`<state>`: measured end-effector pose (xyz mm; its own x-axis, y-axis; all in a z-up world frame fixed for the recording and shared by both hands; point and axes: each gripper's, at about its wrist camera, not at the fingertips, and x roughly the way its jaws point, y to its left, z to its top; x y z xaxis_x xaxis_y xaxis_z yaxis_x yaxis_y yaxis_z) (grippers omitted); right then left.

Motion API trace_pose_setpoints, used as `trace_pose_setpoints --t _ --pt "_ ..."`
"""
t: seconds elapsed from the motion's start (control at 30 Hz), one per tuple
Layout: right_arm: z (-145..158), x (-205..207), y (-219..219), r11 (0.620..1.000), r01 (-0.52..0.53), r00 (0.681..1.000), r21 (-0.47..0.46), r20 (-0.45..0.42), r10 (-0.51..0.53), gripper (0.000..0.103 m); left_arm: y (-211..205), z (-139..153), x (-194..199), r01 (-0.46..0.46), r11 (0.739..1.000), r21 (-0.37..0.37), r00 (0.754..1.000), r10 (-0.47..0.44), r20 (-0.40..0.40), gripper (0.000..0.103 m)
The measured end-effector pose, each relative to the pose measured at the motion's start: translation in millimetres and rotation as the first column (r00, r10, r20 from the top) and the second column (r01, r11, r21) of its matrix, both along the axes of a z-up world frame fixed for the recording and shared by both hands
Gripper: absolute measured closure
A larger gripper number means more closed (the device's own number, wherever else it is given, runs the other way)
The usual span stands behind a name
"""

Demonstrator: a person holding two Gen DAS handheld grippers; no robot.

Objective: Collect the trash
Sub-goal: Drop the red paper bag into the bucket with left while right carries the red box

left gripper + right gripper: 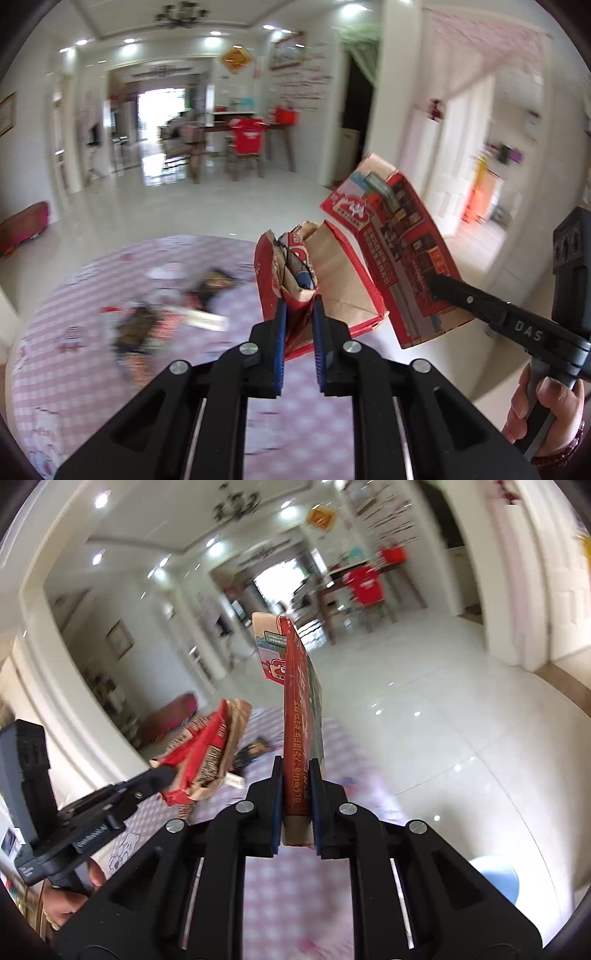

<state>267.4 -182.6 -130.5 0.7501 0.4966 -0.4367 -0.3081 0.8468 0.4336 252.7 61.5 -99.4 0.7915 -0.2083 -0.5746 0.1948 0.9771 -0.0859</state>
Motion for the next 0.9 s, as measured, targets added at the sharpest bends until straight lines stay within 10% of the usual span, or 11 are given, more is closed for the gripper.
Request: trace_pose_setpoints --t 0.6,0.73,0.9 --pt "-69.7 -96.3 -197.6 0.889 0.459 0.888 -0.006 -0.036 -0.458 0.090 -260.8 -106.9 25.3 0.387 0.922 0.033 0.899 -0.369 -0.235 0.086" --pt "-84.6 -92.7 -219.7 0.873 0.488 0.870 -0.003 -0.074 -0.487 0.090 -284.2 -124.7 33.8 0.361 0.931 0.047 0.903 -0.337 -0.266 0.029" --pt "-98.8 -92.0 -225.1 0.875 0.484 0.870 -0.001 -0.107 -0.481 0.090 -287.1 -129.0 31.9 0.352 0.934 0.064 0.905 -0.322 -0.279 0.029"
